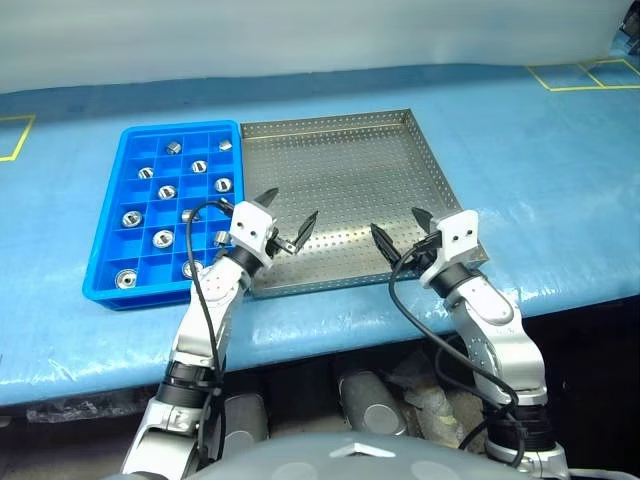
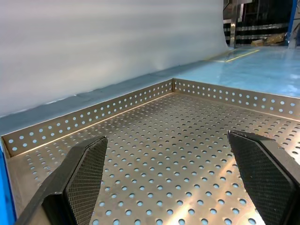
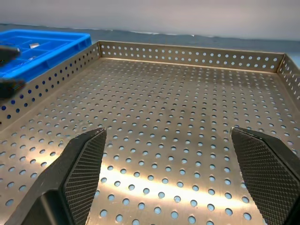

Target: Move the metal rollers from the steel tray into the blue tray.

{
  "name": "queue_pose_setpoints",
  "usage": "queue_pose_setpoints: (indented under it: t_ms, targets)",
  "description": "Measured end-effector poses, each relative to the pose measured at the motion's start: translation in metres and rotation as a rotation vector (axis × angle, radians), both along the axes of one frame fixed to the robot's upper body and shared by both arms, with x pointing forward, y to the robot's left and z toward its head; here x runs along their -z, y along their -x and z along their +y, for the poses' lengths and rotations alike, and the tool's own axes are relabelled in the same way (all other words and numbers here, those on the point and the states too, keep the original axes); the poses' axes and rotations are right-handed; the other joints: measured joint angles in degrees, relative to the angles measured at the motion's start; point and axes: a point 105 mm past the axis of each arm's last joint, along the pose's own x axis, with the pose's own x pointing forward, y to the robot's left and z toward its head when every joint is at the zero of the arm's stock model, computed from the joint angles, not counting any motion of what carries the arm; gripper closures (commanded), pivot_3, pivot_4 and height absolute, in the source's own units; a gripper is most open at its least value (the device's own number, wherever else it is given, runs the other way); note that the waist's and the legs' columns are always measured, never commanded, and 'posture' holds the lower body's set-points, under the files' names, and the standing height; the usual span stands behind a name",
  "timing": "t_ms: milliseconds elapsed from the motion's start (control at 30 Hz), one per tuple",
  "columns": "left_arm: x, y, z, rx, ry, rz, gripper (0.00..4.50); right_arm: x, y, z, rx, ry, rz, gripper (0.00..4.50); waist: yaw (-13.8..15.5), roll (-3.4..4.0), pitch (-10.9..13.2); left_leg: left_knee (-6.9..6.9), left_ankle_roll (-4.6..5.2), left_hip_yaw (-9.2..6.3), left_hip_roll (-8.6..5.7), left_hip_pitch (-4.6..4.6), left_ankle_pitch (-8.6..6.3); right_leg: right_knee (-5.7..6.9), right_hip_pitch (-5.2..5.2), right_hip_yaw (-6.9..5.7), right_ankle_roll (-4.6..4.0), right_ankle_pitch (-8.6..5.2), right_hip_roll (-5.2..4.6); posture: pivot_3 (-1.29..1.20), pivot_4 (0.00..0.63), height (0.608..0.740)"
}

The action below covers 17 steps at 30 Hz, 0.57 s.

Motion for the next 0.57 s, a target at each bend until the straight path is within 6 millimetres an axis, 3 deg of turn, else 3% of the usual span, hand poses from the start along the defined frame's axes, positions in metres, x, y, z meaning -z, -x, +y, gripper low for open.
queue_pose_setpoints:
  t_ms: [400,567]
  targets:
    - [0.007,0.004,-0.004,-0.003,-0.068,-0.011,0.0,-0.009,-0.014,-0.001,0.035,0.043,-0.058,0.02,1.42,-0.01,0.0,0.02,0.0,0.01,-0.01,0.01,0.0,-0.01,0.02,0.01,0.0,0.0,-0.01,-0.07,0.15,0.74]
    - [0.007,0.004,-0.003,-0.02,-0.084,-0.017,0.0,-0.003,-0.018,0.003,0.036,0.042,-0.041,0.02,2.34,0.0,0.0,0.02,0.01,0.02,-0.02,0.0,0.01,0.0,0.01,0.01,0.0,0.0,-0.02,-0.06,0.15,0.74]
